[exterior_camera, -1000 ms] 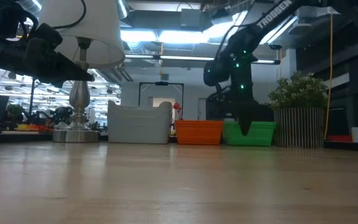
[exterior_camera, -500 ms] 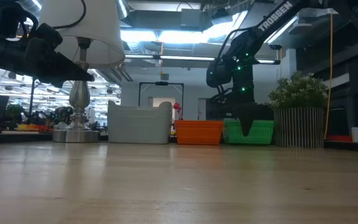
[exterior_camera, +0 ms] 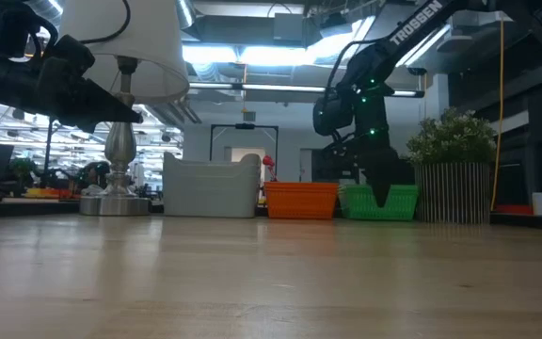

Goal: Stack baskets by color
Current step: Return to Home Position

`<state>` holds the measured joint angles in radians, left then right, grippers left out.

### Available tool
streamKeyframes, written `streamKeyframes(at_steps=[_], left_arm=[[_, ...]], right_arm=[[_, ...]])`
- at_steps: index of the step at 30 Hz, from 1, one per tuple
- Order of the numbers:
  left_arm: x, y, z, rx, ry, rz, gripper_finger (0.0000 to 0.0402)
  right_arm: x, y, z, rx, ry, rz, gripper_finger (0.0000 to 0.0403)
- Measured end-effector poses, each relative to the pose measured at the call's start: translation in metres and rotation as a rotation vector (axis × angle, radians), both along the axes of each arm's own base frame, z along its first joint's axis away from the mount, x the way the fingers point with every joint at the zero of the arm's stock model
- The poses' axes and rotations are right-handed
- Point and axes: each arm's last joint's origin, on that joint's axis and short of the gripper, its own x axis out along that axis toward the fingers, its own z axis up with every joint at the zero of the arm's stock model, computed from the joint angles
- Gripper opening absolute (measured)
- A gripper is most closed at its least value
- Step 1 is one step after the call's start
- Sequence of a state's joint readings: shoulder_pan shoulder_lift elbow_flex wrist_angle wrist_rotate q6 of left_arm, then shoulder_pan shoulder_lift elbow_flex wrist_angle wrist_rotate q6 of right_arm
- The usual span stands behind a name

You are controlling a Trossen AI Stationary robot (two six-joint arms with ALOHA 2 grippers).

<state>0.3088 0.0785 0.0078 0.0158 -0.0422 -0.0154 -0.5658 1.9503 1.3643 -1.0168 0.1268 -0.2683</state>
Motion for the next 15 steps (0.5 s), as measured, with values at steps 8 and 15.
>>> streamKeyframes(at_steps=[8,15], left_arm=[[0.000,0.000,0.000,0.000,0.000,0.000,0.0000],[0.000,0.000,0.000,0.000,0.000,0.000,0.0000]], right_arm=[[0.041,0.038,0.003,0.177,-0.296,-0.001,0.0114],[0.071,0.109,0.003,0.209,-0.347,0.166,0.0114]])
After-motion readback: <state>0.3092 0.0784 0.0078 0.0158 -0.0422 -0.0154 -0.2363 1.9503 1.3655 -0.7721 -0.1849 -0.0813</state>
